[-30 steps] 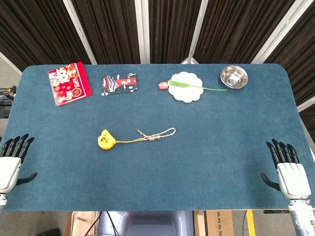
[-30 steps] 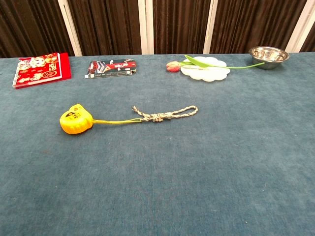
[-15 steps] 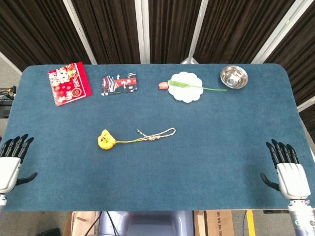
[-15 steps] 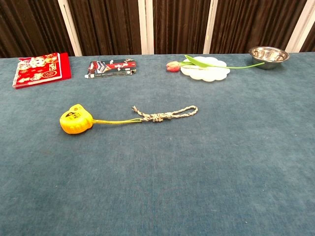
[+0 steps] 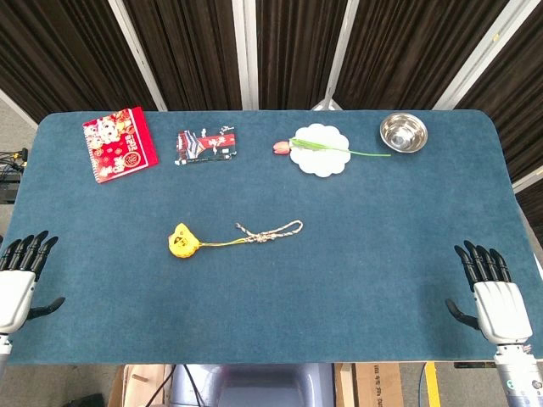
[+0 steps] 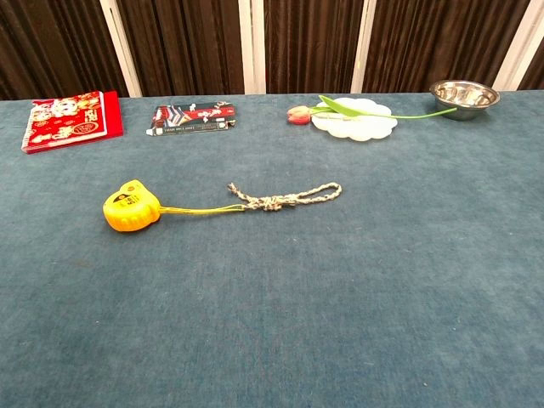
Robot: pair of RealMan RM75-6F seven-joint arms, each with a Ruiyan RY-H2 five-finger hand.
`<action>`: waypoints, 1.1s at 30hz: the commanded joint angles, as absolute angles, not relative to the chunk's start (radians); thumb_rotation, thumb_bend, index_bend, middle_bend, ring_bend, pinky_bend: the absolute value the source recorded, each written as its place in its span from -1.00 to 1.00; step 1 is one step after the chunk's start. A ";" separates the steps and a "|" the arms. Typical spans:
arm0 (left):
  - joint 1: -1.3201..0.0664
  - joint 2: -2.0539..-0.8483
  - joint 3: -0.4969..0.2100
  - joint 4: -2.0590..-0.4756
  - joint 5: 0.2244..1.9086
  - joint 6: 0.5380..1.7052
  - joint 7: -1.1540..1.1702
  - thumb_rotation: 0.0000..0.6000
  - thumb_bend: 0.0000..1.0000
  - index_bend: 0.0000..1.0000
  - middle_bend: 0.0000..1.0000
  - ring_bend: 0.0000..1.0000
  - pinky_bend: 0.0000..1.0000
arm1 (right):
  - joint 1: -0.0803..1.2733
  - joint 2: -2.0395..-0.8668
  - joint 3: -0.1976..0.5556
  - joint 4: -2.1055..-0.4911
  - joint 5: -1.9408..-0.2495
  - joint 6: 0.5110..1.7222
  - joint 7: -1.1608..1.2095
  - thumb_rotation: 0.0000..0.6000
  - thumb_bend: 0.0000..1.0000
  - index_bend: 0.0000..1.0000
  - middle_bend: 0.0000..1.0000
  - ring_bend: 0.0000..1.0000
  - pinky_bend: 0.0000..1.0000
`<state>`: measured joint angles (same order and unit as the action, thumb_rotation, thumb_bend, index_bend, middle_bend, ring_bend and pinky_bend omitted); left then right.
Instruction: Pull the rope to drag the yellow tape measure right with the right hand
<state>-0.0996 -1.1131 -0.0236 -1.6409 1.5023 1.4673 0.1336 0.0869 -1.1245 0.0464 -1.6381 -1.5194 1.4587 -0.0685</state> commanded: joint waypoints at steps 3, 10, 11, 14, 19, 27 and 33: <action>-0.096 -1.112 -0.025 -1.641 1.498 1.471 0.127 1.00 -1.00 -1.00 -1.00 -1.00 -1.00 | 0.096 -1.128 0.050 -1.637 -1.544 1.466 -0.044 1.00 -0.41 -1.00 -1.00 -1.00 -1.00; -0.098 -1.112 -0.028 -1.644 1.492 1.467 0.125 1.00 -1.00 -1.00 -1.00 -1.00 -1.00 | 0.154 -1.150 0.075 -1.629 -1.586 1.436 -0.014 1.00 -0.41 -0.98 -0.98 -1.00 -1.00; -0.099 -1.112 -0.028 -1.644 1.493 1.467 0.126 1.00 -1.00 -1.00 -1.00 -1.00 -1.00 | 0.167 -1.152 0.082 -1.635 -1.581 1.420 -0.014 1.00 -0.41 -0.96 -0.97 -1.00 -1.00; -0.098 -1.112 -0.029 -1.644 1.495 1.470 0.126 1.00 -1.00 -1.00 -1.00 -1.00 -1.00 | 0.218 -1.160 0.108 -1.662 -1.560 1.355 -0.030 1.00 -0.41 -0.76 -0.93 -1.00 -1.00; -0.099 -1.113 -0.031 -1.643 1.494 1.470 0.122 1.00 -1.00 -1.00 -1.00 -1.00 -1.00 | 0.310 -1.201 0.158 -1.694 -1.513 1.250 -0.084 1.00 -0.36 -0.50 -0.87 -1.00 -1.00; -0.102 -1.114 -0.033 -1.642 1.488 1.463 0.120 1.00 -1.00 -1.00 -1.00 -1.00 -1.00 | 0.465 -1.323 0.240 -1.687 -1.417 1.105 -0.189 1.00 -0.23 -0.21 -0.76 -0.98 -1.00; -0.104 -1.116 -0.035 -1.638 1.484 1.459 0.116 1.00 -1.00 -1.00 -1.00 -1.00 -1.00 | 0.562 -1.429 0.279 -1.650 -1.334 1.023 -0.259 1.00 -0.23 -0.16 -0.74 -0.98 -1.00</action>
